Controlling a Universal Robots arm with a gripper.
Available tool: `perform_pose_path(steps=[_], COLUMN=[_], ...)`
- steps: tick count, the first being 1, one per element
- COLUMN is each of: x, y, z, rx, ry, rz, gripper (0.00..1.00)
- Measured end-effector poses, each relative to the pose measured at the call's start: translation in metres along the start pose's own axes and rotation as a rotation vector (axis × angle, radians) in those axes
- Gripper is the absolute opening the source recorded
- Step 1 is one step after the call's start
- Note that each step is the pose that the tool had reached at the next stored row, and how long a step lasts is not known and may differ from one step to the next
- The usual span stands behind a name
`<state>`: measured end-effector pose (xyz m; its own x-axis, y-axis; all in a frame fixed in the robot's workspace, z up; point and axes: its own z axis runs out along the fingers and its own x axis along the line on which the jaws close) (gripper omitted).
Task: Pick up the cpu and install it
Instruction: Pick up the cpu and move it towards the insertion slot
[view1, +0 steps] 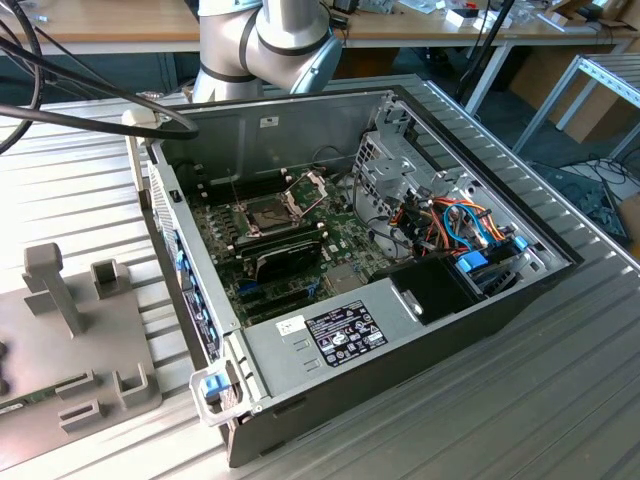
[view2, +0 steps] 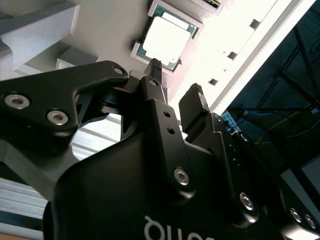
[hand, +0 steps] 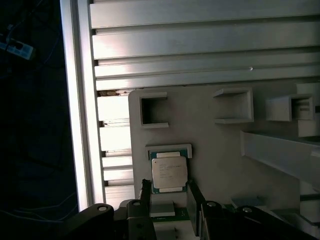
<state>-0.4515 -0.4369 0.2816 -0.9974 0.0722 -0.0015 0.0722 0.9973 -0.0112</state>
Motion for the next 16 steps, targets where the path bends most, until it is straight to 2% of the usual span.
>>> perform_pose_path(steps=[5,12,16], x=[0.0000,0.0000,0.0000], y=[0.0000,0.0001,0.0001], z=[0.0016,0.0095,0.0108], rx=[-0.0003,-0.0001,0.0001], ry=[-0.0004,0.0000,0.0001], rz=[0.000,0.000,0.000], gripper=[0.42,0.42,0.42])
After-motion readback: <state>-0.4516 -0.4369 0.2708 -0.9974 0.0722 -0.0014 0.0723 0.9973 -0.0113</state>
